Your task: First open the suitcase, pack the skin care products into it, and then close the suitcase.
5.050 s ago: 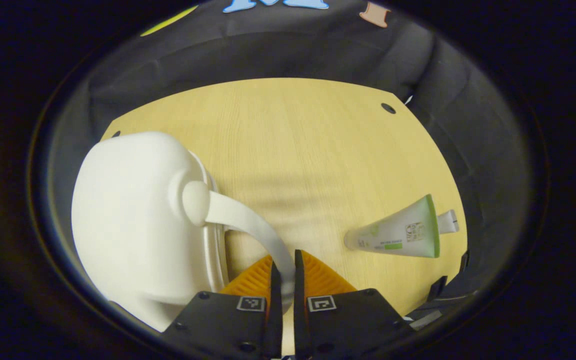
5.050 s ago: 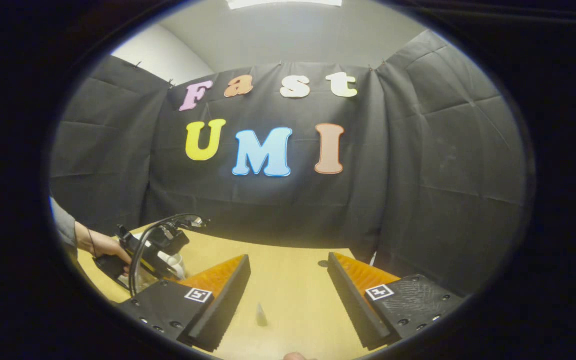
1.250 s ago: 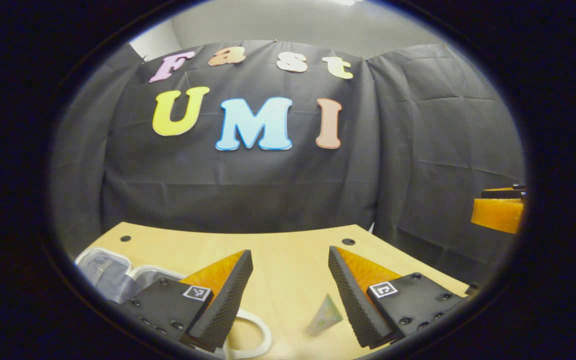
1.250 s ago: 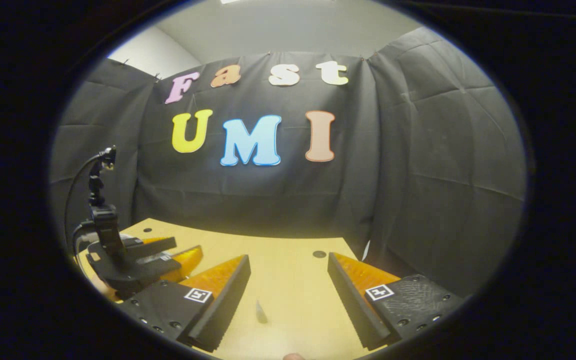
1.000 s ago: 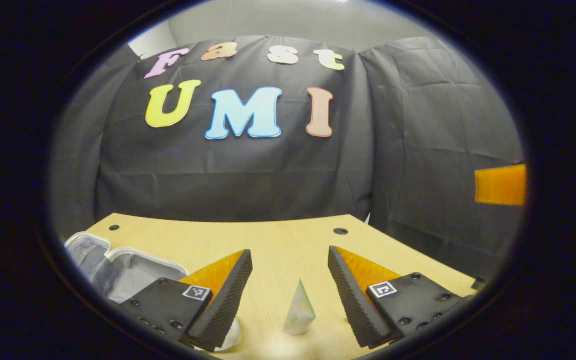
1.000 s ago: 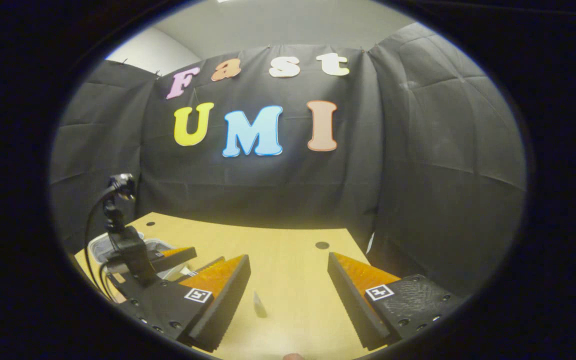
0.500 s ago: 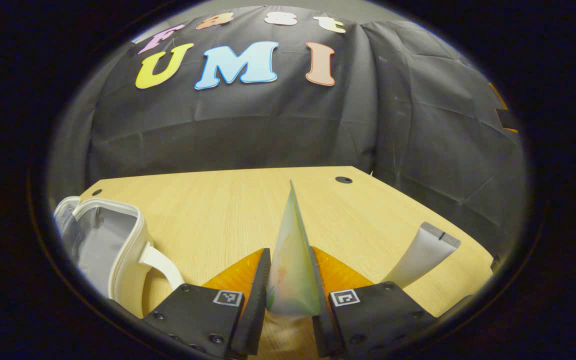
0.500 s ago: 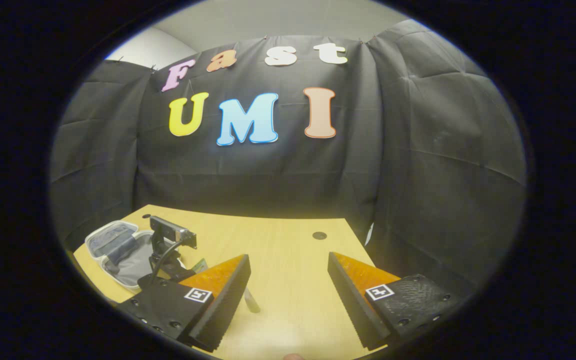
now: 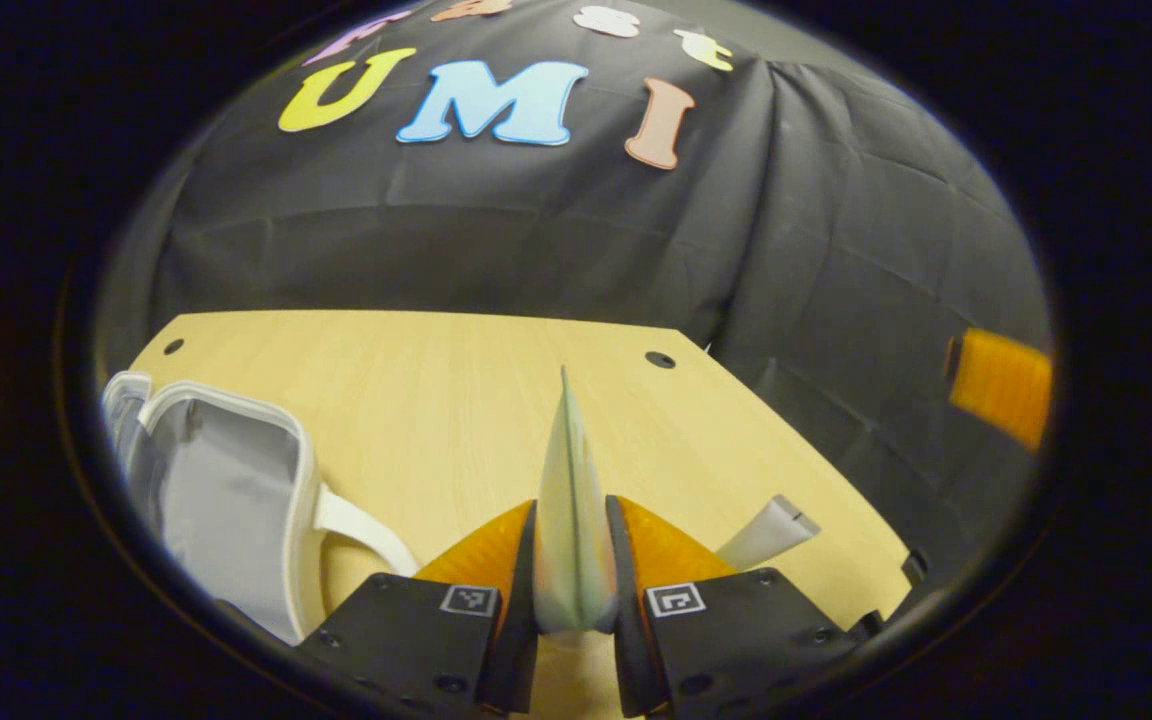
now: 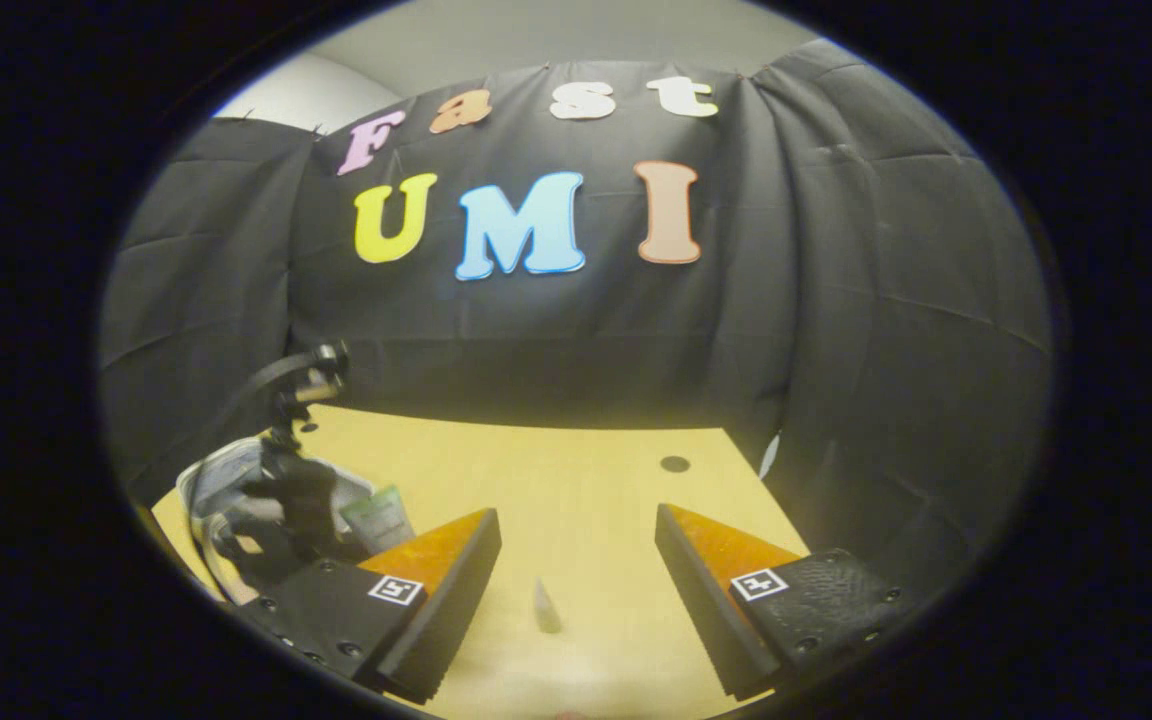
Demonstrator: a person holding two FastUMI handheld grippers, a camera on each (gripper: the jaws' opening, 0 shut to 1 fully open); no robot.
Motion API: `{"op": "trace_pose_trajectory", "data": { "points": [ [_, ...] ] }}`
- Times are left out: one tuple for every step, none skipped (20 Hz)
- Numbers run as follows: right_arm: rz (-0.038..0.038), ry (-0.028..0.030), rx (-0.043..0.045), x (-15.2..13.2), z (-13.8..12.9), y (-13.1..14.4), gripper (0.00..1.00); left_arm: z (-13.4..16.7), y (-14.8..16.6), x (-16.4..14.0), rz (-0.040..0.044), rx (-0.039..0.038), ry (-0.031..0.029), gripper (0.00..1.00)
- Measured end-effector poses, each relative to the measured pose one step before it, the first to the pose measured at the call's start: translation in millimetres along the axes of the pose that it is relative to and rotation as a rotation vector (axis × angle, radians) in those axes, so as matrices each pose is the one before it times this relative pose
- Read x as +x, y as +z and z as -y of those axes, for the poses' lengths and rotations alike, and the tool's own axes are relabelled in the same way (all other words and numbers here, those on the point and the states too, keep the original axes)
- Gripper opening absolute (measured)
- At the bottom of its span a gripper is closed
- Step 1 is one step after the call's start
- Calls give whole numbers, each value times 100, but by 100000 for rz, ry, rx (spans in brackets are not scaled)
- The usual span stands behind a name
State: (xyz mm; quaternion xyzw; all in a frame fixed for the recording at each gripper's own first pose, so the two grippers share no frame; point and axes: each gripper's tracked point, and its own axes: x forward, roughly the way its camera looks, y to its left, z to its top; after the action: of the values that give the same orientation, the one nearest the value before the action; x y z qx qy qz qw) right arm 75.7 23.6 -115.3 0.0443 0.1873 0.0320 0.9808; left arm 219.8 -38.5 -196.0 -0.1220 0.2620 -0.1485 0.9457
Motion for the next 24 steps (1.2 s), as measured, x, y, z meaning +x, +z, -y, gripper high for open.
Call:
{"op": "trace_pose_trajectory", "data": {
  "points": [
    [-2741,565,88,825,-568,-1321,95,-814,1413,-2295,388,-2236,572,40],
    [-3371,56,401,908,-455,-1492,95,-1215,1468,-2159,611,-2090,1232,40],
    [-3668,345,480,957,-398,-1750,95,-1222,1029,-2222,395,-2027,1343,40],
    [-4608,382,644,1059,-374,-1919,95,-1281,1081,-2028,787,-2440,1046,36],
    [-4944,78,1366,1160,-185,-2005,94,-1501,778,-1755,312,-2072,1616,39],
    [-4770,800,2234,1043,-236,-1713,93,-1965,634,-1427,-256,-1179,2196,39],
    [-4488,892,2808,971,-159,-1429,86,-2196,95,-920,-776,12,3070,39],
    [-4084,788,2637,670,-298,-1244,82,-2328,-375,-888,-2030,1399,3702,43],
    [-1955,-482,1618,390,96,-739,68,-2663,-1061,-744,-3048,737,4084,36],
    [-1482,-1374,1550,676,255,-391,67,-2280,-1101,-383,-3407,-324,2126,39],
    [-160,-1347,2390,-460,-30,66,39,-1927,-892,262,-3423,-351,1638,40],
    [-1172,-231,2116,308,-360,-10,29,-1609,-873,283,-3681,665,1417,40],
    [-2050,-827,2321,-520,-502,-325,26,-1471,-885,542,-3681,1278,1866,40],
    [-67,-1243,1809,-597,-472,-35,24,-1221,-777,627,-3583,1349,1140,40],
    [283,274,1519,-1037,-903,11,21,-922,-582,1037,-3387,886,855,43],
    [85,1440,1710,-1207,-1414,-165,20,-994,-651,863,-3711,810,1009,40],
    [-430,1322,1461,-1290,-1475,-197,19,-946,-483,867,-2749,945,1078,40],
    [-606,1082,1594,-1025,-1533,-228,19,-759,-346,853,-2581,575,1030,40],
    [-1338,1625,1815,-999,-1724,-392,20,-626,-171,629,-1528,89,838,40],
    [-651,2475,2119,-874,-1939,-325,19,-203,173,664,31,-201,-1430,42],
    [-1485,2868,2238,-661,-1932,-427,19,-335,472,-15,1257,983,513,53],
    [-1382,3031,2075,-554,-1871,-492,19,-267,746,-325,2426,1787,448,53],
    [-1422,3254,1473,-319,-1880,-401,19,-421,766,-355,2819,2120,1021,71],
    [-1468,3016,966,-251,-1637,-520,19,-263,815,-554,3751,1781,629,89]
  ]
}}
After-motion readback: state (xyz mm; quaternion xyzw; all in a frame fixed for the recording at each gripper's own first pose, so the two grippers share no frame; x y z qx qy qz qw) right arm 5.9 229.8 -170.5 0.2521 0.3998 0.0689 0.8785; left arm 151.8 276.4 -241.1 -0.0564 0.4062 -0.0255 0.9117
